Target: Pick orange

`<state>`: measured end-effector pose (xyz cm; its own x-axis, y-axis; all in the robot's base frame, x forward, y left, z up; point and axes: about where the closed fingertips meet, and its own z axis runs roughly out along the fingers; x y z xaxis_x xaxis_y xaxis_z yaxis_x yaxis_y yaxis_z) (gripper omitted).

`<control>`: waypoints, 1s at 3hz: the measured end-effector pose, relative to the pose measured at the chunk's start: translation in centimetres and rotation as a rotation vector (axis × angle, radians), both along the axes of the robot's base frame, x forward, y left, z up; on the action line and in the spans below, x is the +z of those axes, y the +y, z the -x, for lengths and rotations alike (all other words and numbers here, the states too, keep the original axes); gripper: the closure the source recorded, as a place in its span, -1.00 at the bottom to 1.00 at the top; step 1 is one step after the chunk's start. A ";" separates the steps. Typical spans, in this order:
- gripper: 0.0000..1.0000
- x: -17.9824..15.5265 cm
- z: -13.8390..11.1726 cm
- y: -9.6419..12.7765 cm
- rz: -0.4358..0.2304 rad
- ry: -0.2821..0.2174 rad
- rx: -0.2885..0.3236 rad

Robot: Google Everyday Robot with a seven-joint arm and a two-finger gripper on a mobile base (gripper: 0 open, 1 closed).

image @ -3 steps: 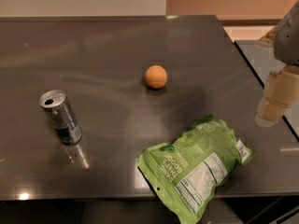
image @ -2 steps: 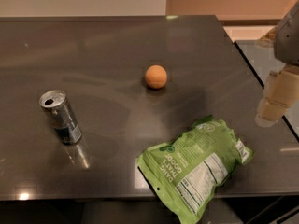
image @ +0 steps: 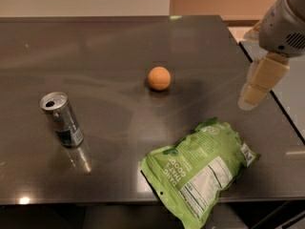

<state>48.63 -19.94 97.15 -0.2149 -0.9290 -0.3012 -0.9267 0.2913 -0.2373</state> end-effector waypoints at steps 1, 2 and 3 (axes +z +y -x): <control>-1.00 -0.5 -3.4 2.1 -0.055 -0.019 0.017; -1.00 -1.6 -6.8 4.6 -0.105 -0.027 0.033; -1.00 -3.1 -9.4 6.9 -0.147 -0.017 0.042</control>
Offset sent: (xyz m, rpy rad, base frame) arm 0.1093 0.0730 -0.0297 0.1653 -0.0314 0.0497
